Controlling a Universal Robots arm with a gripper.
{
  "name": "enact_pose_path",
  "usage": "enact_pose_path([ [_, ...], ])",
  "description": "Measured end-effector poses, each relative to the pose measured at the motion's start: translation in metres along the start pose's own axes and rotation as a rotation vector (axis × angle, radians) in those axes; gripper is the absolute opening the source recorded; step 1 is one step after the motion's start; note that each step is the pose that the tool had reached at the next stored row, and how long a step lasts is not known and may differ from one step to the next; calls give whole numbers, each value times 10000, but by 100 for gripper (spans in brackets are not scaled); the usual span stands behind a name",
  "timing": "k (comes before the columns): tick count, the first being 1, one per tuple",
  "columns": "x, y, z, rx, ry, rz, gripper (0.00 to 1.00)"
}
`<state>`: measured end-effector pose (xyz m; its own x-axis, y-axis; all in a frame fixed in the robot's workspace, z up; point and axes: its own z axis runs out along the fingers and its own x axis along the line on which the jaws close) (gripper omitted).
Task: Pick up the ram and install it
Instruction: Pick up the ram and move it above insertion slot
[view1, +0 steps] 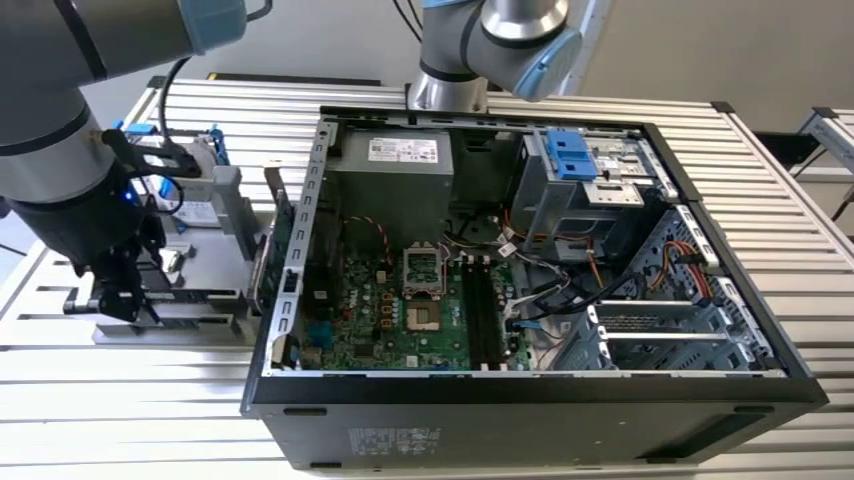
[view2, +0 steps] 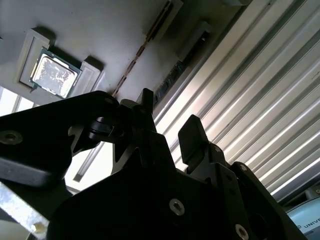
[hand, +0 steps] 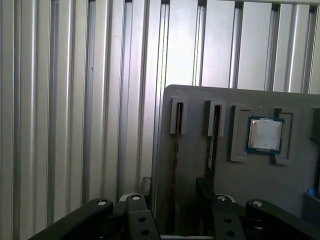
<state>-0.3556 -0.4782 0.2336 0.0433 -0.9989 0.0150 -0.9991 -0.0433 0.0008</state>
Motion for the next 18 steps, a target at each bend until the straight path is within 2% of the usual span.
enact_pose_path([
  [18,-3,10,141,-3,43,1,100],
])
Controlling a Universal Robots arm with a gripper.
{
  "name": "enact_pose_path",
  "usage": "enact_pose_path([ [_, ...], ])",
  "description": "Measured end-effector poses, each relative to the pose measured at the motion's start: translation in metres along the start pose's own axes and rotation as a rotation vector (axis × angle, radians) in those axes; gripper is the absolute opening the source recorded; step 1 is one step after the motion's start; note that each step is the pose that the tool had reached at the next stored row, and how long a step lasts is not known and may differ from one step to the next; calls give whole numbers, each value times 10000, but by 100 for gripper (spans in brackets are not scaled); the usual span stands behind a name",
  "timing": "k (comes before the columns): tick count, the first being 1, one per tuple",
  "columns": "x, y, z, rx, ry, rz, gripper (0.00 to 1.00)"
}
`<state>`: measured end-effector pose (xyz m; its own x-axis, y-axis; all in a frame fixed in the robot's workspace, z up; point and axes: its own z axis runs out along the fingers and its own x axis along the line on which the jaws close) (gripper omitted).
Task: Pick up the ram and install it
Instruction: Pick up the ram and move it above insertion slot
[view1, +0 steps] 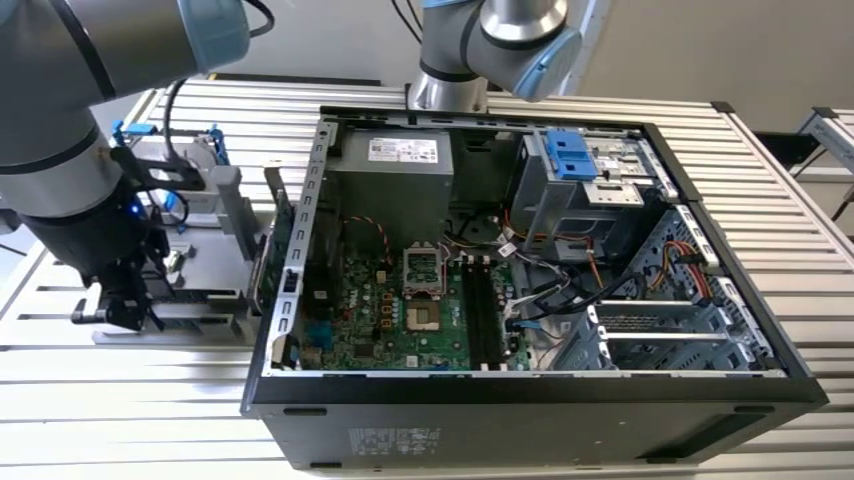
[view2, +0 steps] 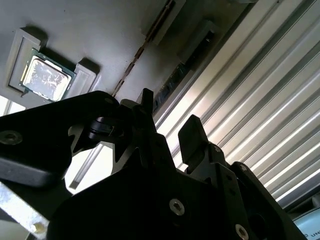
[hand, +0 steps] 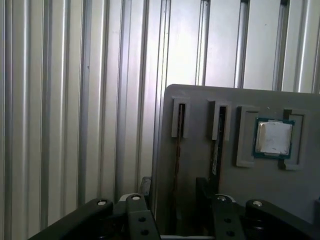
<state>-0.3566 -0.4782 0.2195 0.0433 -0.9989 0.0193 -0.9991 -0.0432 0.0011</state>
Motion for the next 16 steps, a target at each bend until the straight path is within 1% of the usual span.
enact_pose_path([
  [8,-3,7,63,0,0,0,100],
  [16,-29,7,132,0,0,0,100],
])
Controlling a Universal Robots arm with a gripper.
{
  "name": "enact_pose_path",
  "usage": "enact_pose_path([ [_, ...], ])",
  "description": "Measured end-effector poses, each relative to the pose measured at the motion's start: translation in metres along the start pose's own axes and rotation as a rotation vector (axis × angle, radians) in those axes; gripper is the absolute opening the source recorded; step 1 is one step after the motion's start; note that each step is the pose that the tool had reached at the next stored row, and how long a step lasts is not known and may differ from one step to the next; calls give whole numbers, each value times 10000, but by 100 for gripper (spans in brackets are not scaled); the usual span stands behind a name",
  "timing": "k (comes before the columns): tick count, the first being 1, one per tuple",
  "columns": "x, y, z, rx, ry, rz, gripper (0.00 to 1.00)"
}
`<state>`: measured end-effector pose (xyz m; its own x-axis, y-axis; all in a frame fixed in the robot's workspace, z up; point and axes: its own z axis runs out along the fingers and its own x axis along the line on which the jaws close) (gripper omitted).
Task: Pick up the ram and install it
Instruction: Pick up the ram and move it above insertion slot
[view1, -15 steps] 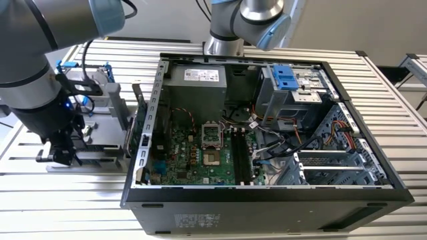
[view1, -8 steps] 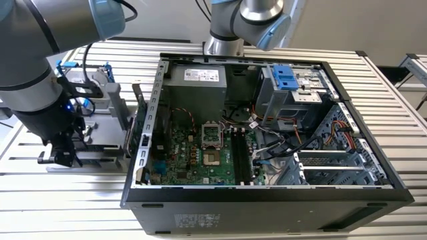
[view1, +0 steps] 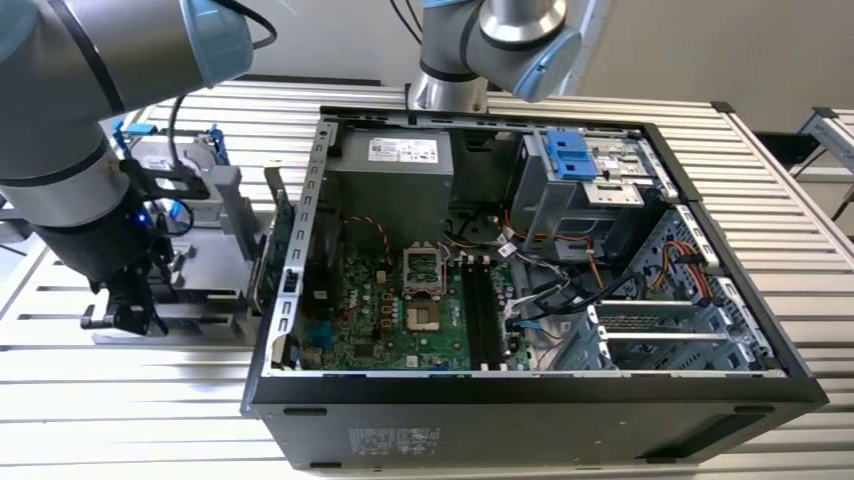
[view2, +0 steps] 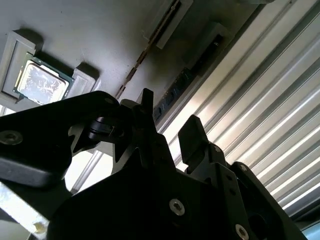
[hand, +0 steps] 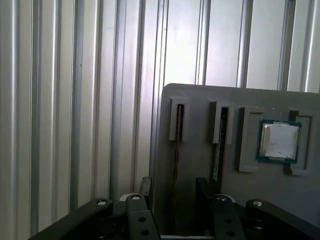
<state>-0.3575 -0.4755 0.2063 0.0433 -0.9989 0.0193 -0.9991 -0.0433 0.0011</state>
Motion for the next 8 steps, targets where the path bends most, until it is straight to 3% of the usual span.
enact_pose_path([
  [8,-2,7,77,-1,1,0,100],
])
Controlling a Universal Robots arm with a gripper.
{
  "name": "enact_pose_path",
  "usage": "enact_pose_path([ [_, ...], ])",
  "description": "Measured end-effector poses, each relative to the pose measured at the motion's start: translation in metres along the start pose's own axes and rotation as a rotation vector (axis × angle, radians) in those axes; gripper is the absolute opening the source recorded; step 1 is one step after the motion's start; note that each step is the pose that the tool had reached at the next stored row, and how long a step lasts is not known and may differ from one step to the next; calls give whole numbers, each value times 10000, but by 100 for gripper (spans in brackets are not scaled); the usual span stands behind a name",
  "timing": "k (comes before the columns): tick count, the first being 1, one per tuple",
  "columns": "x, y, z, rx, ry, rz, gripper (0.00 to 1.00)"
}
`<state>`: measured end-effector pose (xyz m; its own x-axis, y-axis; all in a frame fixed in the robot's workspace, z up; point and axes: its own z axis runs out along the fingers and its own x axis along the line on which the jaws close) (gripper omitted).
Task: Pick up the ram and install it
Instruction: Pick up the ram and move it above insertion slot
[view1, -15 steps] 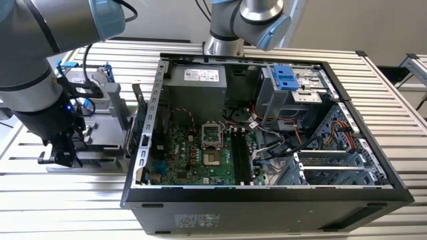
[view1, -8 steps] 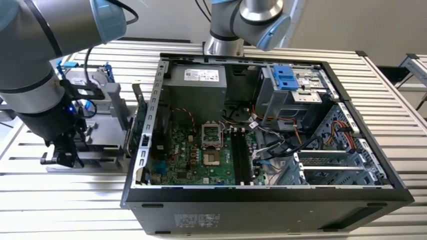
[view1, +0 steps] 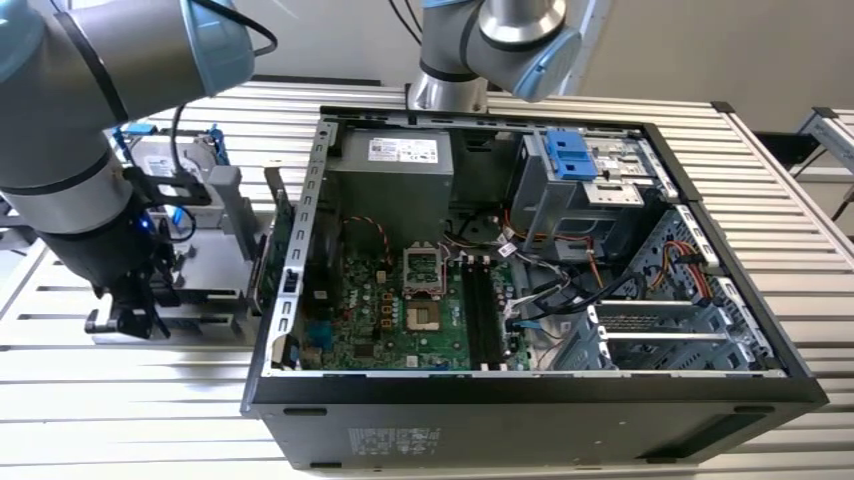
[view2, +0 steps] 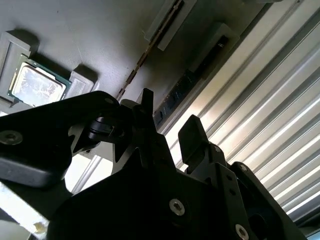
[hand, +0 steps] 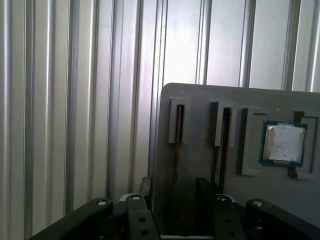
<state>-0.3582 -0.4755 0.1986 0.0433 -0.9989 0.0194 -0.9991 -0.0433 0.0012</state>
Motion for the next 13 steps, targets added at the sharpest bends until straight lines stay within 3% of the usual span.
enact_pose_path([
  [13,37,4,46,2,-1,1,100],
])
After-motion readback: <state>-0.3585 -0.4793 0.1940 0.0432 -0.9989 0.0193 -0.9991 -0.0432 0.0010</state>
